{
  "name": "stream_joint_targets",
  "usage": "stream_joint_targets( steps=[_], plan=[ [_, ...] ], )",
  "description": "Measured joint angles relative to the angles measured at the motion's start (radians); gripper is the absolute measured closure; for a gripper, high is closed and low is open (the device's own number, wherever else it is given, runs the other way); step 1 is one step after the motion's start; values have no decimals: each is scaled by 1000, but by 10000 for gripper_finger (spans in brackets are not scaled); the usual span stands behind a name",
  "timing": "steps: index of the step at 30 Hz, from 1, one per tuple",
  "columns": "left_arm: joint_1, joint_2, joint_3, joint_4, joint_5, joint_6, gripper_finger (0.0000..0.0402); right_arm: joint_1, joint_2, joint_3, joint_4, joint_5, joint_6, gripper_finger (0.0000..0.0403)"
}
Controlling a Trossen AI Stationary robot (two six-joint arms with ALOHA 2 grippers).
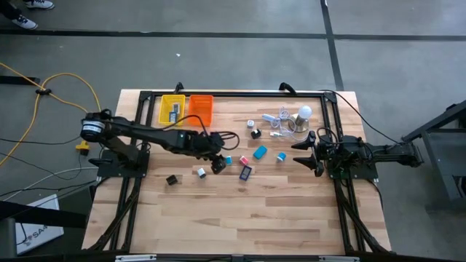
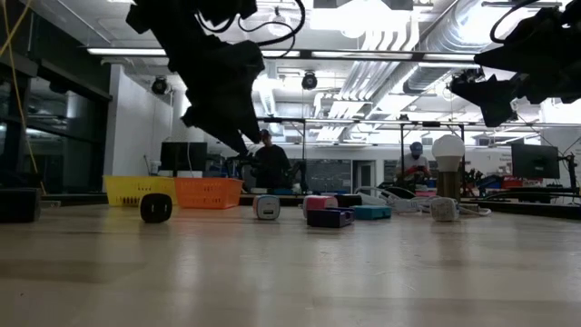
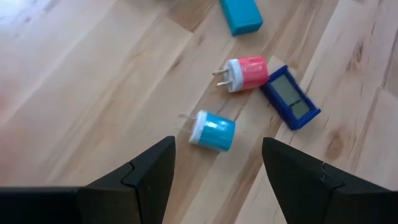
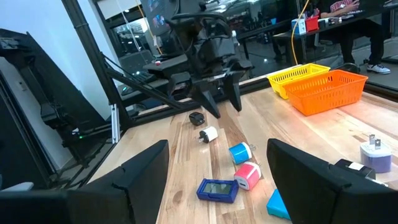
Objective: Pick & Place Office items
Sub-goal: Put the dark blue digital clock into the yellow basket
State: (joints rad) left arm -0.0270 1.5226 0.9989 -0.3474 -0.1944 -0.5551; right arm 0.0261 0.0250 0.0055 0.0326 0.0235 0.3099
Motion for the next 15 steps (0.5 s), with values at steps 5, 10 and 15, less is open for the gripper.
stream_joint_targets(
  steps=[5, 10, 15],
  plan=[
    [-11, 15, 0, 56, 0, -7, 167, 0, 0, 0, 0, 0, 0, 144],
    [-24, 15, 0, 119, 0, -10, 167, 0, 0, 0, 0, 0, 0, 144],
    [-46, 15, 0, 156, 5, -55, 167, 0, 0, 0, 0, 0, 0, 144]
  ],
)
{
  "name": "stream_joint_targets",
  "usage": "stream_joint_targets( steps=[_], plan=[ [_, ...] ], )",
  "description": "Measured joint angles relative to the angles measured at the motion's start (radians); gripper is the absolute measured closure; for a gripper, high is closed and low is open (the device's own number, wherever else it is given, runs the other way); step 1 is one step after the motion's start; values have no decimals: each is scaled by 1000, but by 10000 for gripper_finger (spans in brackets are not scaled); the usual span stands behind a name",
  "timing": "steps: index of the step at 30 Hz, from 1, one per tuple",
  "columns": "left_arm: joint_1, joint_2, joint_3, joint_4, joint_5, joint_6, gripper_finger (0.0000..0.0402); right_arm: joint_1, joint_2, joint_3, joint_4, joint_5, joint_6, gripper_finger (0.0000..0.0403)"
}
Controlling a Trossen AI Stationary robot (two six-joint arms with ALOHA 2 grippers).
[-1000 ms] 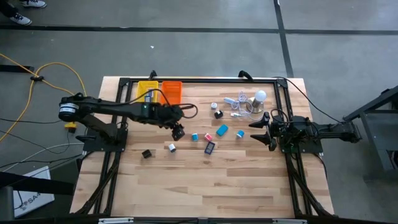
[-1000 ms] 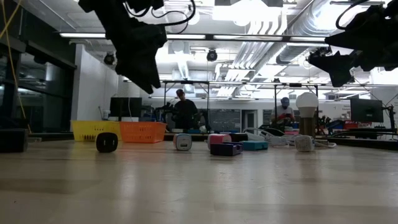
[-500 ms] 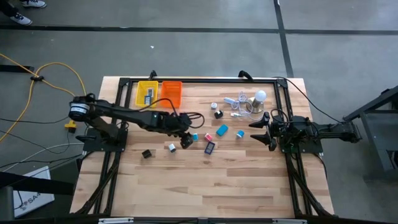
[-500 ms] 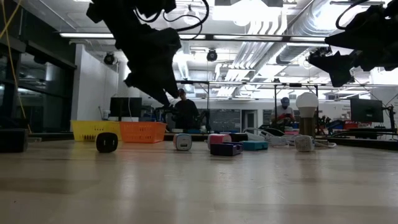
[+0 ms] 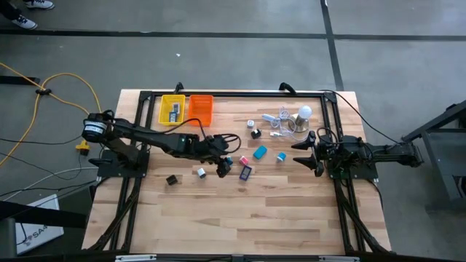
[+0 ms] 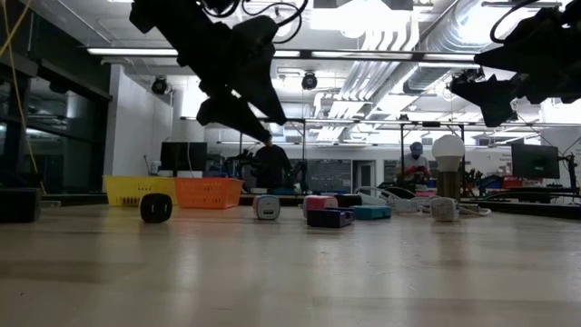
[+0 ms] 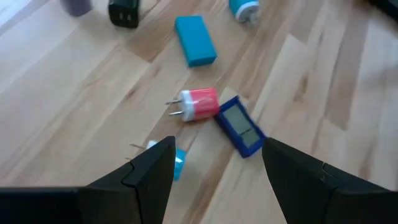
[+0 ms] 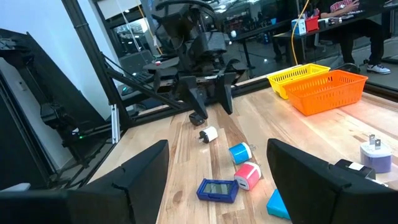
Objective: Pick & Place Office items
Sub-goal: Put the dark blue digital clock into the yellow basket
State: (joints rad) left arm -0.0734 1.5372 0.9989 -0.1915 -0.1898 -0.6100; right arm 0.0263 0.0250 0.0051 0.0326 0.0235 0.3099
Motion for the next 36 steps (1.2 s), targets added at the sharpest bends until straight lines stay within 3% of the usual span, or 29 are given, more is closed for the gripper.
stream_joint_targets(
  steps=[9, 36],
  plan=[
    [-23, 0, 0, 20, 1, -153, 167, 0, 0, 0, 0, 0, 0, 144],
    [-151, 116, 0, 146, -5, -160, 167, 0, 0, 0, 0, 0, 0, 144]
  ],
)
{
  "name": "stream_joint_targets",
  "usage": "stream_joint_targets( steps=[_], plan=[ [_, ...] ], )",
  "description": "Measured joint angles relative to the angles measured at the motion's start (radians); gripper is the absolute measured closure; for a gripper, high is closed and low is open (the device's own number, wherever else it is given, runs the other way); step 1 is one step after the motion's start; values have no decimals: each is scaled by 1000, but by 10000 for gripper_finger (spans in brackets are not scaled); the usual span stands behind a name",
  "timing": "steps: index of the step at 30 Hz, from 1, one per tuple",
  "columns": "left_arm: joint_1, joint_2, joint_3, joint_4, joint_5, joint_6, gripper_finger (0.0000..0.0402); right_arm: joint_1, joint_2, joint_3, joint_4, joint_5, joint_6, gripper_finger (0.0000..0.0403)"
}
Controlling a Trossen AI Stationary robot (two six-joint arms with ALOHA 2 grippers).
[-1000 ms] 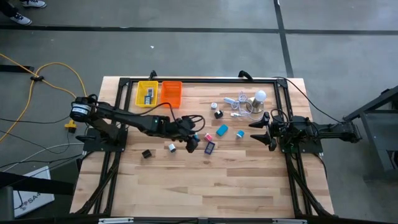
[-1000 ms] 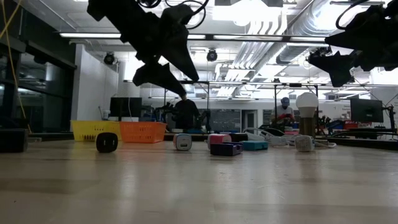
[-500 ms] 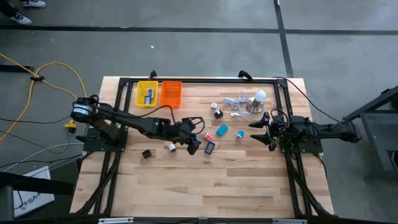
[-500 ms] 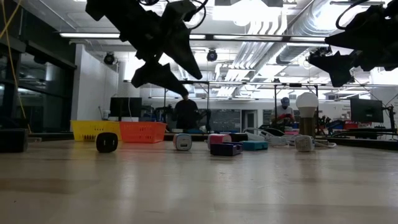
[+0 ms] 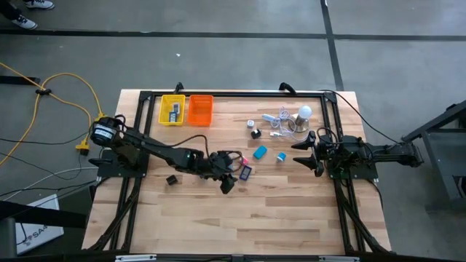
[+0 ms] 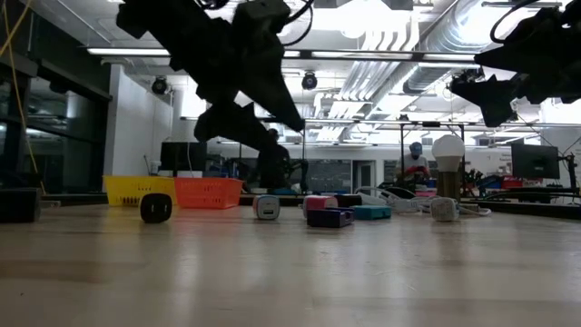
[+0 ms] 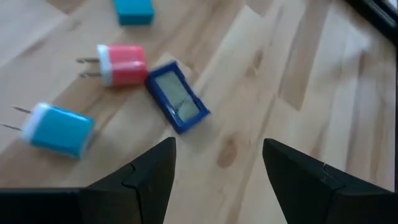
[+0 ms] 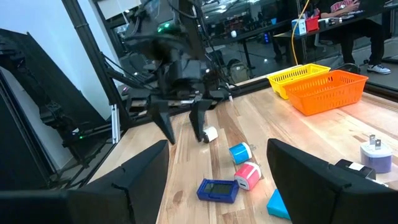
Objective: Pick & Place Office items
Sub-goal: Put the dark blue digital clock into the yellow basket
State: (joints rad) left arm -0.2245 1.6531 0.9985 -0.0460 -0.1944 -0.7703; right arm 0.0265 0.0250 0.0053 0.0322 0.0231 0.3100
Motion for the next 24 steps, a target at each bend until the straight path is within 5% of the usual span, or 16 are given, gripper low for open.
stream_joint_targets(
  steps=[14, 24],
  plan=[
    [-117, 0, 0, 2, -183, 116, 167, 0, 0, 0, 0, 0, 0, 144],
    [-111, 78, 0, 90, -242, -72, 167, 0, 0, 0, 0, 0, 0, 144]
  ],
)
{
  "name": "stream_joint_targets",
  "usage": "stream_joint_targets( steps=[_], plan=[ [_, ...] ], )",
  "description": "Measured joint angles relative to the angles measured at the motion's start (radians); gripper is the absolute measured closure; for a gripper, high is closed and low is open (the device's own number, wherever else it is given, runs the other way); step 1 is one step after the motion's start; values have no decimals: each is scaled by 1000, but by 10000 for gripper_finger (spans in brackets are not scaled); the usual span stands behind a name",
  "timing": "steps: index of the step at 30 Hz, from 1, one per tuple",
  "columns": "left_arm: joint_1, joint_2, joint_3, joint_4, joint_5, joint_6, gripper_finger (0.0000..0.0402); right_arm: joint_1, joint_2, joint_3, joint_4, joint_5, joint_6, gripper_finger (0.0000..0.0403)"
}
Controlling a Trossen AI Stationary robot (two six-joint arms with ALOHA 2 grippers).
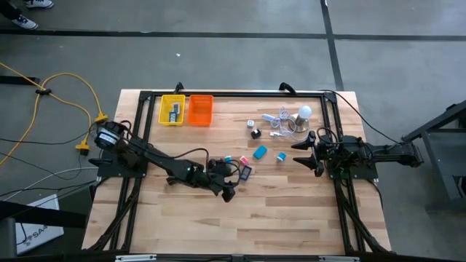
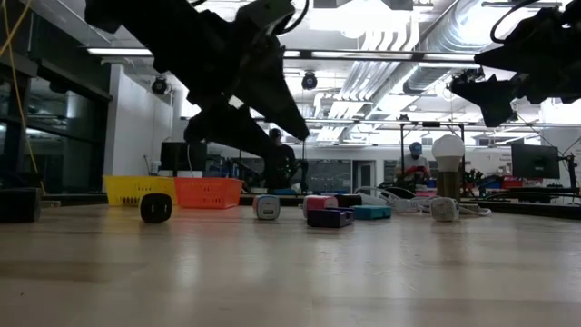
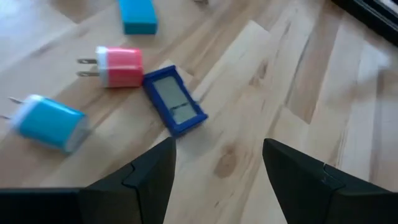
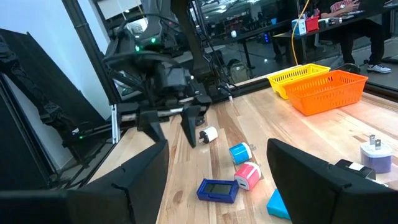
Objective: Pick & Place Office items
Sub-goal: Put the dark blue digital clock into the yellow basket
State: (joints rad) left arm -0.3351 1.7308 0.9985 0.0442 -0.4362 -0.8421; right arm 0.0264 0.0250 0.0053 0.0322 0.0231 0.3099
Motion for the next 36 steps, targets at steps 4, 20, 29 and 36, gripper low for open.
stream_joint_targets(
  steps=[4, 20, 29, 36],
  plan=[
    [10, 18, 18, 23, -11, 0, 167, 0, 0, 0, 0, 0, 0, 144],
    [36, 137, 374, -420, -59, -141, 167, 0, 7, 0, 0, 0, 0, 144],
    [93, 237, 519, -562, -3, -183, 167, 0, 39, 0, 2, -1, 0, 144],
    [132, 263, 533, -577, 68, -203, 167, 0, 65, 0, -4, -3, 0, 144]
  ],
)
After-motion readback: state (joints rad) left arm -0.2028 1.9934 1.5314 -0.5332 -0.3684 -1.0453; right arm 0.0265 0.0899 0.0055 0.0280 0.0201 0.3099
